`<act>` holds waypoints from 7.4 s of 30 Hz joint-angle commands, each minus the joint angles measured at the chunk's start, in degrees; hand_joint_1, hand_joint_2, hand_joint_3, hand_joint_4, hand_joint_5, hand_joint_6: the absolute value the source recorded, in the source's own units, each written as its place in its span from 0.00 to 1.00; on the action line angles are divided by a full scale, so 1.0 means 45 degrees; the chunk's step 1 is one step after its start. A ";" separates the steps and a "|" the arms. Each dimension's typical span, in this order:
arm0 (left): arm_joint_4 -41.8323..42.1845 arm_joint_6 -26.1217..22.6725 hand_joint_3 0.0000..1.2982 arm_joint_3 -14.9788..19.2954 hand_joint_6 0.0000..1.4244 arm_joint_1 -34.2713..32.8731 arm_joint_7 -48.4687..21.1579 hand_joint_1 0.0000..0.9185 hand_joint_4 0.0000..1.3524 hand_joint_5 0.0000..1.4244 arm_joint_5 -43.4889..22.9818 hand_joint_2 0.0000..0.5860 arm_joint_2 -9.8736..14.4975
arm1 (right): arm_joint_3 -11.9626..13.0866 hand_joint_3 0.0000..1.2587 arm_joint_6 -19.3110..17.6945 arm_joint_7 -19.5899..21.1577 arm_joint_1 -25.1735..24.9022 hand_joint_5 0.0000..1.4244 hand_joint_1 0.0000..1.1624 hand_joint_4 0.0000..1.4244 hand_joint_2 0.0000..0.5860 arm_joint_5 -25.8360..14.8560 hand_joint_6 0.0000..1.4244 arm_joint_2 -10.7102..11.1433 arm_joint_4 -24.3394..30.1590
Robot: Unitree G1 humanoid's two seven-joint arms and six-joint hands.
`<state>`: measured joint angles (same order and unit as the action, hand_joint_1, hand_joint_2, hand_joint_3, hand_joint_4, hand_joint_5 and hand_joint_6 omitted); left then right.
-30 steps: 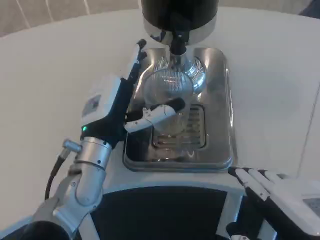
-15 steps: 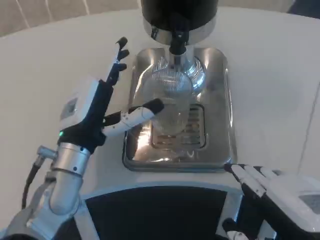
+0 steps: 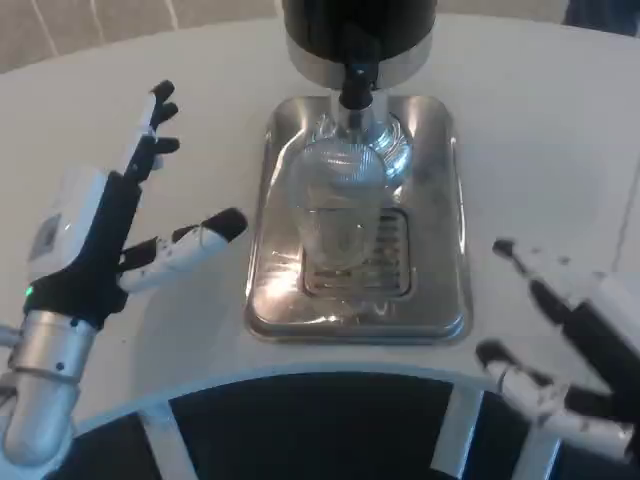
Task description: Grasp the cup under the faucet to collect the drink, then remove the cup.
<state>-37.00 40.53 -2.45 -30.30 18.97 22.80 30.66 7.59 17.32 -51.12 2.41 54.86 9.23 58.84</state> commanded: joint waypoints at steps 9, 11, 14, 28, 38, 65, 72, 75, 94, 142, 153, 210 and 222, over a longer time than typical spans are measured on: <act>0.2863 0.0536 0.07 0.0720 0.20 0.3296 -0.1374 0.07 0.11 0.19 0.0135 0.09 0.1270 | 0.1194 0.00 0.4666 0.0351 -0.3157 0.00 0.01 0.00 0.80 -0.3480 0.00 0.0427 -0.0799; 0.3332 0.0609 0.07 0.0792 0.20 0.3820 -0.1449 0.07 0.11 0.19 0.0366 0.09 0.1438 | 0.1022 0.00 0.5212 0.0530 -0.3447 0.00 0.00 0.00 0.79 -0.3858 0.00 0.0545 -0.0799; 0.3893 0.0652 0.07 0.0925 0.20 0.4465 -0.1530 0.07 0.11 0.19 0.0637 0.09 0.1570 | 0.0528 0.00 0.6067 0.0885 -0.3999 0.00 0.00 0.00 0.76 -0.4334 0.00 0.0710 -0.0693; 0.5506 0.0428 0.08 0.1462 0.19 0.6394 -0.2063 0.07 0.11 0.18 0.0876 0.10 0.1746 | -0.0501 0.00 0.8618 0.2563 -0.6911 0.00 0.00 0.00 0.75 -0.7247 0.00 0.1721 -0.1309; 0.6324 0.0496 0.08 0.1960 0.19 0.7146 -0.2141 0.06 0.11 0.18 0.1117 0.10 0.1861 | -0.0916 0.00 0.8377 0.3847 -0.7616 0.00 0.00 0.00 0.75 -0.9224 0.00 0.2166 -0.2542; 0.7119 0.0508 0.10 0.2904 0.19 0.8314 -0.2413 0.05 0.11 0.17 0.1050 0.10 0.1777 | -0.2509 0.00 0.8528 0.5805 -1.0073 0.00 0.00 0.00 0.76 -1.1753 0.00 0.2553 -0.4101; 0.7099 0.0513 0.10 0.2941 0.19 0.8336 -0.2420 0.05 0.11 0.18 0.0994 0.10 0.1769 | -0.2629 0.00 0.8211 0.5863 -1.0155 0.00 0.00 0.00 0.76 -1.1970 0.00 0.2818 -0.4471; 0.7072 0.0525 0.10 0.2958 0.19 0.8336 -0.2437 0.05 0.11 0.18 0.0958 0.10 0.1789 | -0.2837 0.00 0.8073 0.5820 -1.0155 0.00 0.00 0.00 0.76 -1.1960 0.00 0.2984 -0.4519; 0.6907 0.0569 0.10 0.3124 0.19 0.8341 -0.2523 0.05 0.11 0.18 0.0809 0.11 0.1833 | -0.4227 0.00 0.7321 0.5793 -1.0548 0.00 0.00 0.00 0.78 -1.1429 0.00 0.3922 -0.4305; 0.8174 -0.3047 0.00 0.2526 0.26 0.6966 -0.3726 0.31 0.00 0.20 -0.0767 0.04 -0.0328 | -0.6054 0.00 0.4585 0.4746 -0.9965 0.00 0.00 0.00 0.79 -0.7530 0.00 0.4430 -0.4245; 0.7521 -0.3684 0.00 0.1932 0.24 0.5831 -0.3557 0.36 0.00 0.19 -0.0335 0.05 -0.0872 | -0.6027 0.00 0.4582 0.4624 -0.9915 0.00 0.00 0.00 0.79 -0.7364 0.00 0.4302 -0.4394; -0.0016 -0.2107 0.00 -0.0040 0.15 -0.0506 -0.2678 0.36 0.00 0.16 -0.0133 0.06 -0.1746 | -0.5801 0.00 0.4176 0.4583 -1.0031 0.00 0.00 0.00 0.80 -0.7041 0.00 0.3638 -0.5677; 0.0211 -0.2058 0.00 -0.0080 0.15 -0.0448 -0.2802 0.35 0.00 0.16 -0.0225 0.07 -0.1681 | -0.6469 0.00 0.3807 0.4165 -1.0155 0.00 0.00 0.00 0.82 -0.6156 0.00 0.3810 -0.5577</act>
<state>-36.51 30.73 -2.84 -32.34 6.11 22.58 22.58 -18.58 35.93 -29.21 -43.27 27.22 25.87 33.91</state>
